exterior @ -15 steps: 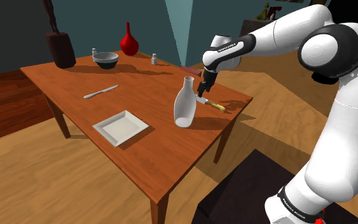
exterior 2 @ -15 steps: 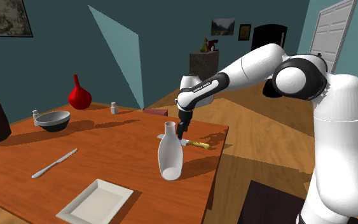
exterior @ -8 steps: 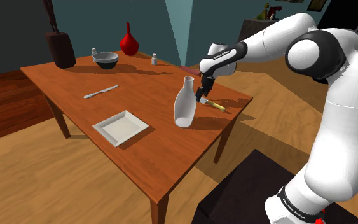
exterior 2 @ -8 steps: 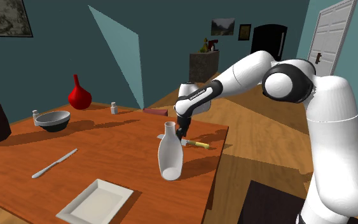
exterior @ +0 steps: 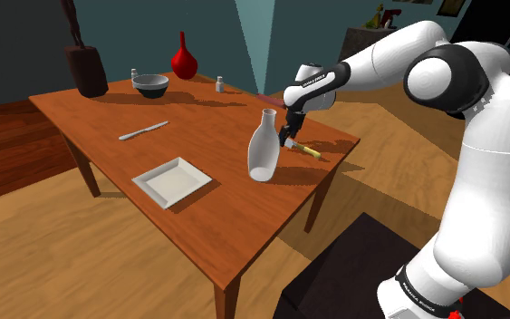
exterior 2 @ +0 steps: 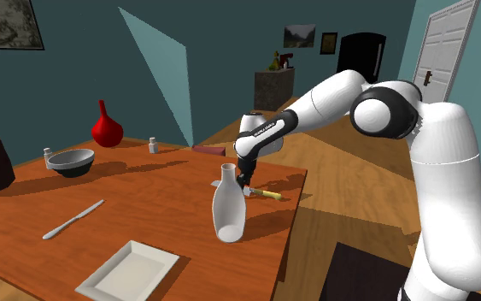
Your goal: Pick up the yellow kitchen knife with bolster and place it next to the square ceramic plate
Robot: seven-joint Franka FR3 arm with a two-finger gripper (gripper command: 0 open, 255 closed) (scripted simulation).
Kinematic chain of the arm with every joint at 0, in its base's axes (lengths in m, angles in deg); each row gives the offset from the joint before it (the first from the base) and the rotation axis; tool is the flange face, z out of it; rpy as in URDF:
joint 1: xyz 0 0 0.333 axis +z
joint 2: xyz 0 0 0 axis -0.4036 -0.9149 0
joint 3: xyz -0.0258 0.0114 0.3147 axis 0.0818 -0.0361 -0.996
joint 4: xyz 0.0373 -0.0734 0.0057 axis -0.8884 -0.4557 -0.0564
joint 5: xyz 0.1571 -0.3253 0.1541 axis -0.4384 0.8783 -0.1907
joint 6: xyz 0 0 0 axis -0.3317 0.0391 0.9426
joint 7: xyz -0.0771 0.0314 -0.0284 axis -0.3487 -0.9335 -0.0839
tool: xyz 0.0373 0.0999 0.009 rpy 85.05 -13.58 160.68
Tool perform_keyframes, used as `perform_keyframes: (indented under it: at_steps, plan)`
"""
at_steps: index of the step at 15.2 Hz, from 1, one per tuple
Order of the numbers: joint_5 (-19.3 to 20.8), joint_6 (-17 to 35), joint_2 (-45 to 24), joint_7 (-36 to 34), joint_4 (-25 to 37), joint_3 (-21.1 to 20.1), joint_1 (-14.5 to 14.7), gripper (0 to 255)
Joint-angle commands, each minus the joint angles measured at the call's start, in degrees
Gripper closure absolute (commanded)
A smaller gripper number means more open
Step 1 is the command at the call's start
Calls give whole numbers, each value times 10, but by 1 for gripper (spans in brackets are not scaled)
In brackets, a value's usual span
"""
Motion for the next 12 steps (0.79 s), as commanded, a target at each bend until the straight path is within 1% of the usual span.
perform_keyframes:
  at_steps: [1,10,12]
  plan:
    - [0,0,0,0,0,0,0,255]
    - [0,0,0,0,0,0,0,255]
    - [3,-13,8,-2,4,1,1,255]
